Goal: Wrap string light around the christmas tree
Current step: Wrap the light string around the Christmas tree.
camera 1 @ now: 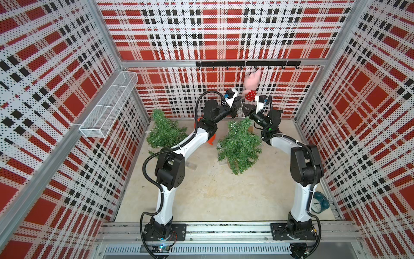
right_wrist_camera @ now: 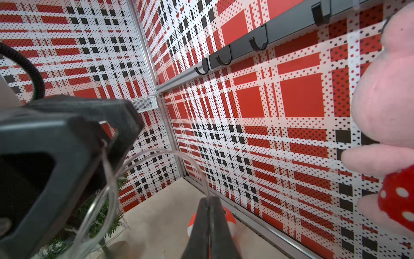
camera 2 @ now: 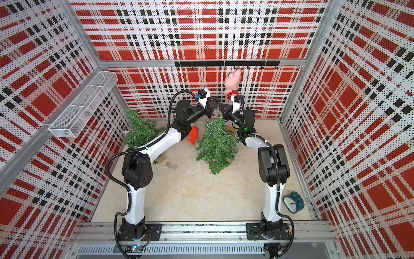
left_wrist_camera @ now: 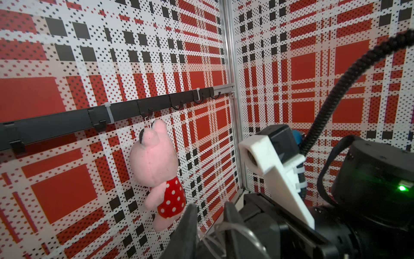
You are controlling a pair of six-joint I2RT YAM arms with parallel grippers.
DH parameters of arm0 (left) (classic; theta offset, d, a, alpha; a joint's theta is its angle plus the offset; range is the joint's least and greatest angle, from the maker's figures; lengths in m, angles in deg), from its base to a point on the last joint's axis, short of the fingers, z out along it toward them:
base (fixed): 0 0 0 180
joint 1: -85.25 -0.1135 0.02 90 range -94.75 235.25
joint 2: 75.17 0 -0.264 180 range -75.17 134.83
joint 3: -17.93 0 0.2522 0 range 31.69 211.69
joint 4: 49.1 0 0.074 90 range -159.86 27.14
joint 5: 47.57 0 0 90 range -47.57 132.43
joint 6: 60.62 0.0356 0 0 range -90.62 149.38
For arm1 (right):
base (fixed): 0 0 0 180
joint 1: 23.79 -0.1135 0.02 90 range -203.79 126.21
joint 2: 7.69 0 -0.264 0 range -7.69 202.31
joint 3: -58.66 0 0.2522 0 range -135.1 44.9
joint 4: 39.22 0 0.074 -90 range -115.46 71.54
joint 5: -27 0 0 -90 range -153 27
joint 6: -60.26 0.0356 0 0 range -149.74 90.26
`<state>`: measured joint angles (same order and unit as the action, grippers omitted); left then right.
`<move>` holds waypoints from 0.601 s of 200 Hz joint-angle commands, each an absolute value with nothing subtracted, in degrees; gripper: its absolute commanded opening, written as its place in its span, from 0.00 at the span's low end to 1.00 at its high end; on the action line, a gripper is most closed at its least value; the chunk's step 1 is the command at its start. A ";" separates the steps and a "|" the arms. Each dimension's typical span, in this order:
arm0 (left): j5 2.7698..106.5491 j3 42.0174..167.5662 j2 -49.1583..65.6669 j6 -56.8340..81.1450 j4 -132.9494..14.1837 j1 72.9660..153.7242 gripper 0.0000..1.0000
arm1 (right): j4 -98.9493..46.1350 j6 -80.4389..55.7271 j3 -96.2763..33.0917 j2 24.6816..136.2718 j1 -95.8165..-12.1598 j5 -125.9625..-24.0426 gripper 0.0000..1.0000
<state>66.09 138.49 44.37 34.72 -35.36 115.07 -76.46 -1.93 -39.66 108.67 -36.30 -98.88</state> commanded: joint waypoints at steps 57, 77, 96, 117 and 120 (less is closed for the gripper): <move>60.54 126.53 32.52 33.03 -34.66 113.81 0.60 | -78.68 -3.10 -41.42 105.16 -37.19 -90.16 0.00; 56.32 120.53 28.78 30.63 -34.64 112.76 0.64 | -78.28 -2.33 -42.58 105.01 -37.12 -90.61 0.00; 52.90 114.32 24.46 26.55 -34.82 112.02 0.65 | -78.27 -2.52 -42.13 104.68 -37.15 -90.59 0.00; 52.82 105.84 18.91 25.20 -35.25 112.45 0.66 | -77.64 -2.43 -41.41 104.35 -36.99 -90.48 0.00; 52.49 104.47 18.10 25.23 -35.25 112.55 0.66 | -77.65 -2.44 -41.32 104.33 -36.97 -90.64 0.00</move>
